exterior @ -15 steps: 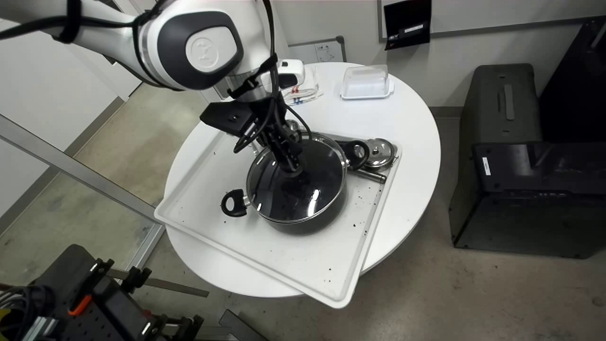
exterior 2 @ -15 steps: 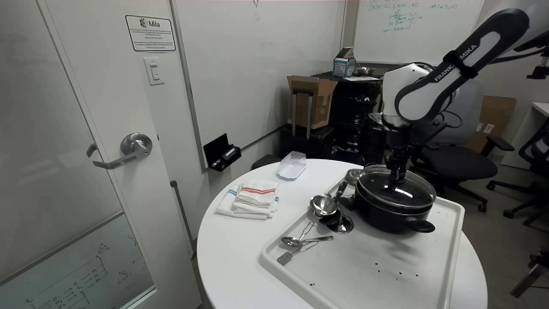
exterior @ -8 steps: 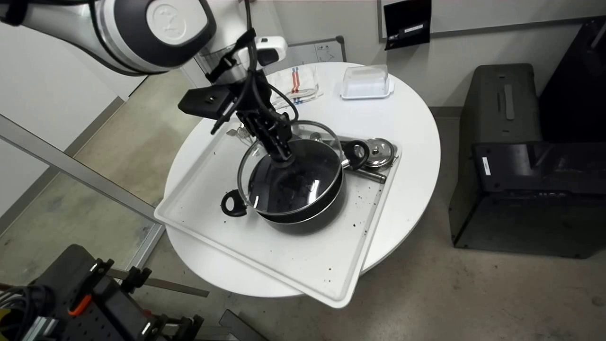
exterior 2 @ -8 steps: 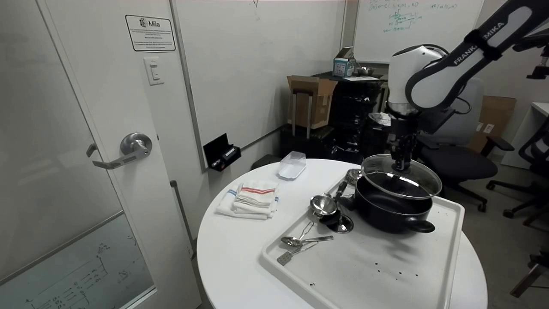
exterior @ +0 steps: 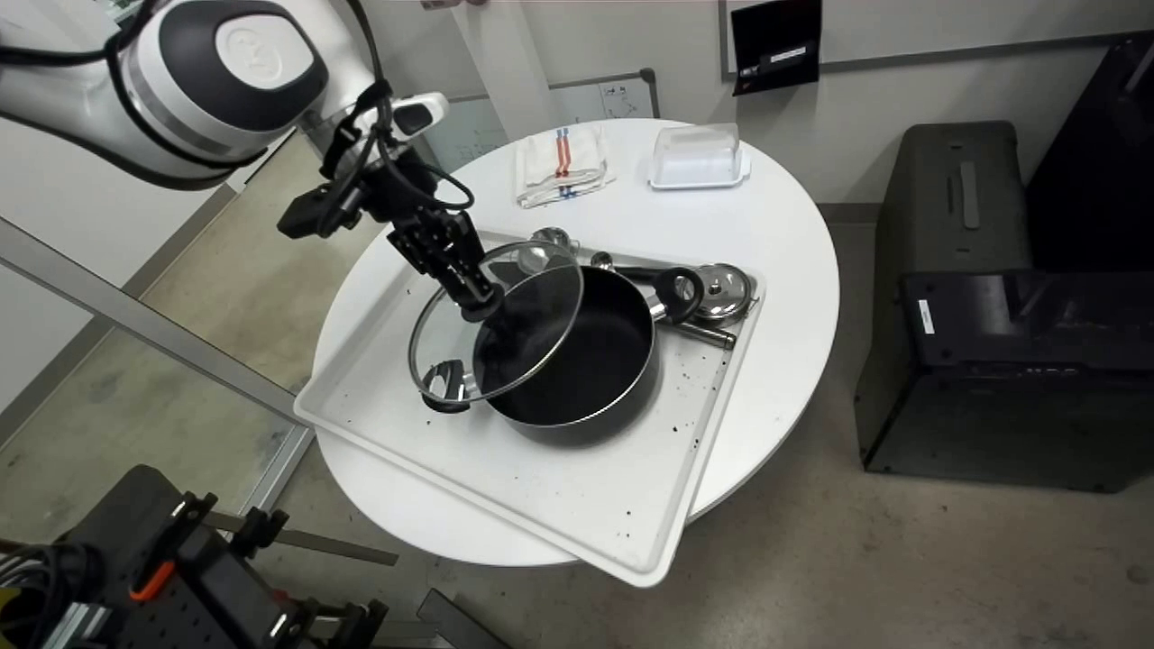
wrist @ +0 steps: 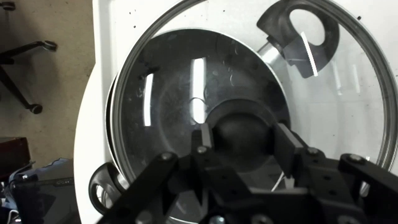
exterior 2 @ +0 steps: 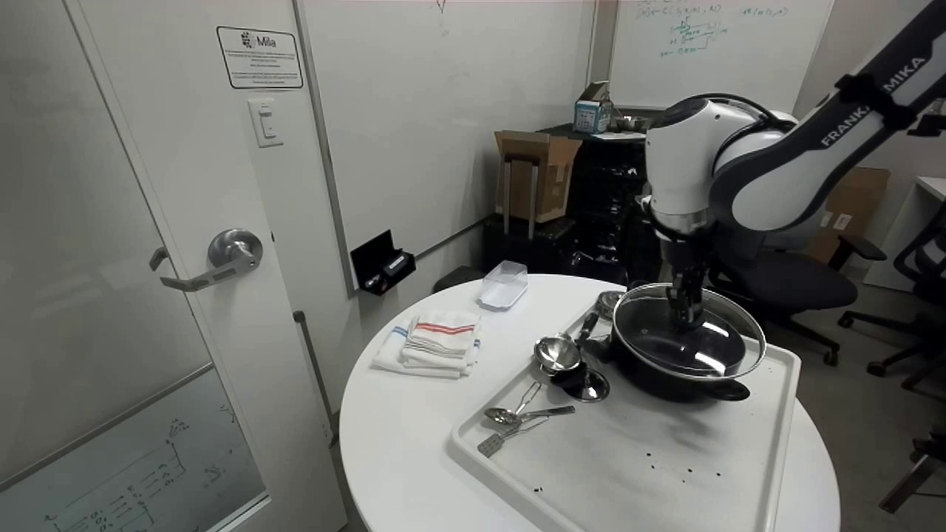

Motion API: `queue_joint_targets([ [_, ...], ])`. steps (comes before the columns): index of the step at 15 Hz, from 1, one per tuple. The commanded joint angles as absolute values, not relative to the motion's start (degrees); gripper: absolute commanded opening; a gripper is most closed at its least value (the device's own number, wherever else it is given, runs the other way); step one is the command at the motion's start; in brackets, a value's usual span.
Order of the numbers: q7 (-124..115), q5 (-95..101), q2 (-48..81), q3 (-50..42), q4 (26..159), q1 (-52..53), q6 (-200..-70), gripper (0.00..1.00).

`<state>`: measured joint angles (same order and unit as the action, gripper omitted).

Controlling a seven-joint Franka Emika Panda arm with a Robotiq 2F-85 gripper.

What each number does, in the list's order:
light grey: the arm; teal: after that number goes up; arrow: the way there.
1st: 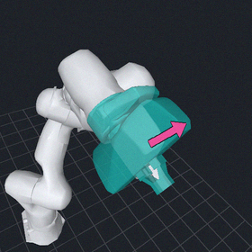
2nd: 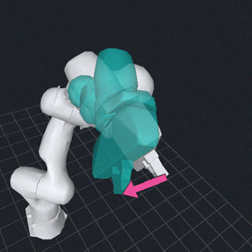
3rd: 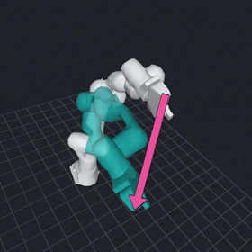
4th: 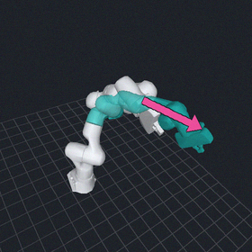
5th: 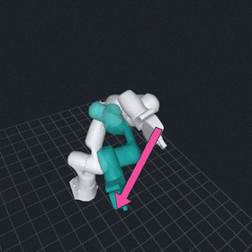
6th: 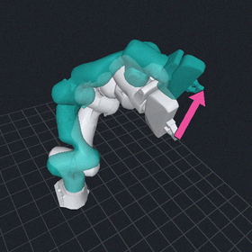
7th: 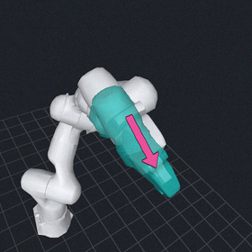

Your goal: Put the glass lid on the table.

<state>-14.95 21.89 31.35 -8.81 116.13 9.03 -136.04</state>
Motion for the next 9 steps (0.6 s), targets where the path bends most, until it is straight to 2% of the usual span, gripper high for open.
queue_joint_targets([
  [1,-20.64,26.8,29.16,-8.43,119.32,14.03,-137.01,0.24],
  [9,-27.11,29.68,31.74,-4.24,119.16,22.35,-136.72,0.24],
])
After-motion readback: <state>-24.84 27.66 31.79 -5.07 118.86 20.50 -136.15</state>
